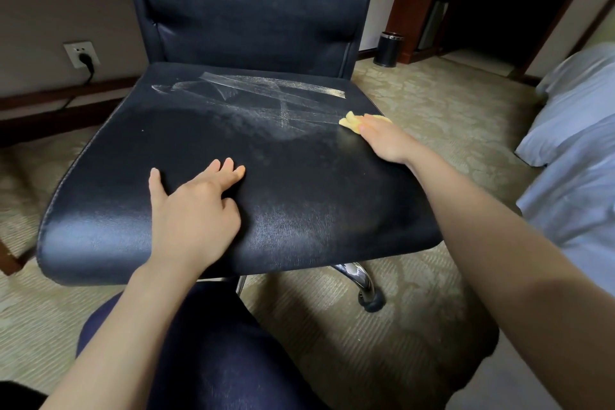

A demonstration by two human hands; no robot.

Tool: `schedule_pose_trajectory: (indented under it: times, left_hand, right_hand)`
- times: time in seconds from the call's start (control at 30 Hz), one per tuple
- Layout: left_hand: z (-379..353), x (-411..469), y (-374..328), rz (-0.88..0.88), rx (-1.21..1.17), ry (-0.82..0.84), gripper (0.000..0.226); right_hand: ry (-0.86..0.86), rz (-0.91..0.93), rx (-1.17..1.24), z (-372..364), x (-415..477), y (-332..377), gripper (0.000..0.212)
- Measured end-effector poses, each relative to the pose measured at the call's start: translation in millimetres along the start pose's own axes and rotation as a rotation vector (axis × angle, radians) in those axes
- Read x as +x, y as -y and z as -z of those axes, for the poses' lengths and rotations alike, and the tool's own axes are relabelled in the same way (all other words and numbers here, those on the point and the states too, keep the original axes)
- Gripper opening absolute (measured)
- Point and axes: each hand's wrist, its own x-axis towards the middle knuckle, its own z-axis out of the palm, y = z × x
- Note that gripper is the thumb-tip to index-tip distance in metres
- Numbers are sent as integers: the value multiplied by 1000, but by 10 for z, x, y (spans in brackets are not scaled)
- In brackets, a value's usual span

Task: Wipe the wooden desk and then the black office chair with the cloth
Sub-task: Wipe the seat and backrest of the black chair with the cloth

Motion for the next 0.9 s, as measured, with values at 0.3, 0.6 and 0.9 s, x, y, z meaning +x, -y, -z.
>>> schedule_pose_trajectory:
  times: [0.3, 0.6, 0.9]
  left_hand:
    - [-15, 12, 53, -4, 7, -7, 58]
    - [68, 151, 320, -62, -155, 45, 62]
    - [309, 178, 1265, 269, -37, -173, 55]
  right_hand:
    - [45, 143, -53, 7, -107, 36, 46]
    - [-33, 692, -160, -80, -1249, 1, 42]
    - [-110, 1285, -670, -164, -1302, 156, 41]
